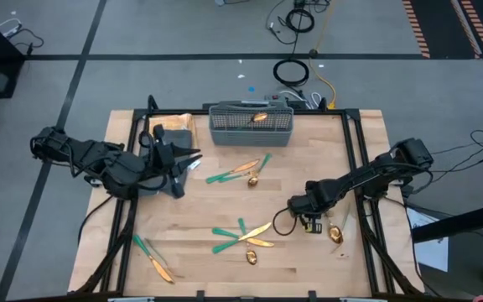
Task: Sort silverware
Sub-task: Put the green fork into the gray silverware basket
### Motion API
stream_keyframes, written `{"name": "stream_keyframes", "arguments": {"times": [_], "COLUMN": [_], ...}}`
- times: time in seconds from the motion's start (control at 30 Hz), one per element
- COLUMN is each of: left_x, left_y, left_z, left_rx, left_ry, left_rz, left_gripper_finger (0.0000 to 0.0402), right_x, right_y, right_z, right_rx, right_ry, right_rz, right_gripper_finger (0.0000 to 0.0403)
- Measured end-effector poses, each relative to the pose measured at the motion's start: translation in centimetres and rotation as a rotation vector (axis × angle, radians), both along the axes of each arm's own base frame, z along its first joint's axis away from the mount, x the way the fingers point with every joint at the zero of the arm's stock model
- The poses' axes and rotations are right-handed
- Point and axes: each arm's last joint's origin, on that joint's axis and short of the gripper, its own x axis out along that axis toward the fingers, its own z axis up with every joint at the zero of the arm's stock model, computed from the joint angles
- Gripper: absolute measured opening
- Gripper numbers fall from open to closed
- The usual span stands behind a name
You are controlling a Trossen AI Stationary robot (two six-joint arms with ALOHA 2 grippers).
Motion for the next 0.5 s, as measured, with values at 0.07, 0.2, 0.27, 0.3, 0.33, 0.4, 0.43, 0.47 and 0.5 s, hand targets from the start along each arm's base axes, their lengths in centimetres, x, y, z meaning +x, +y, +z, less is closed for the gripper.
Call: {"name": "stream_keyframes", "arguments": {"times": [0.07,0.2,0.27,0.3,0.33,0.4,0.43,0.47,0.5], "left_x": [-0.1,-0.3,-0.5,-0.6,-0.8,-1.2,-1.4,-1.5,-1.7], "left_y": [0.1,0.2,0.3,0.3,0.4,0.5,0.6,0.7,0.7], "left_z": [-0.2,-0.1,0.3,0.4,0.5,0.6,0.7,0.8,0.9], "left_rx": [0.021,0.022,0.007,0.006,0.006,0.003,0.001,-0.001,-0.003], "left_ry": [0.023,0.013,-0.017,-0.024,-0.026,-0.03,-0.035,-0.04,-0.044], "left_rz": [0.026,0.047,0.04,0.038,0.036,0.034,0.034,0.034,0.034], "left_gripper_finger": [0.0063,0.0063,0.0063,0.0063,0.0063,0.0063,0.0063,0.0063,0.0063], "right_x": [0.0,0.6,1.2,1.6,2.1,2.8,3.1,3.3,3.7], "right_y": [0.0,0.6,0.6,0.6,0.6,0.6,0.4,0.2,-0.2], "right_z": [0.0,0.8,1.8,2.6,3.6,5.3,6.0,6.7,7.6], "right_rx": [-0.013,-0.105,-0.269,-0.335,-0.391,-0.472,-0.509,-0.559,-0.63], "right_ry": [-0.009,-0.037,-0.065,-0.085,-0.113,-0.134,-0.128,-0.125,-0.133], "right_rz": [-0.016,0.013,0.046,0.054,0.063,0.085,0.098,0.106,0.108], "right_gripper_finger": [0.0007,0.0003,0.0002,0.0001,0.0001,0.0001,0.0001,0.0001,0.0001]}}
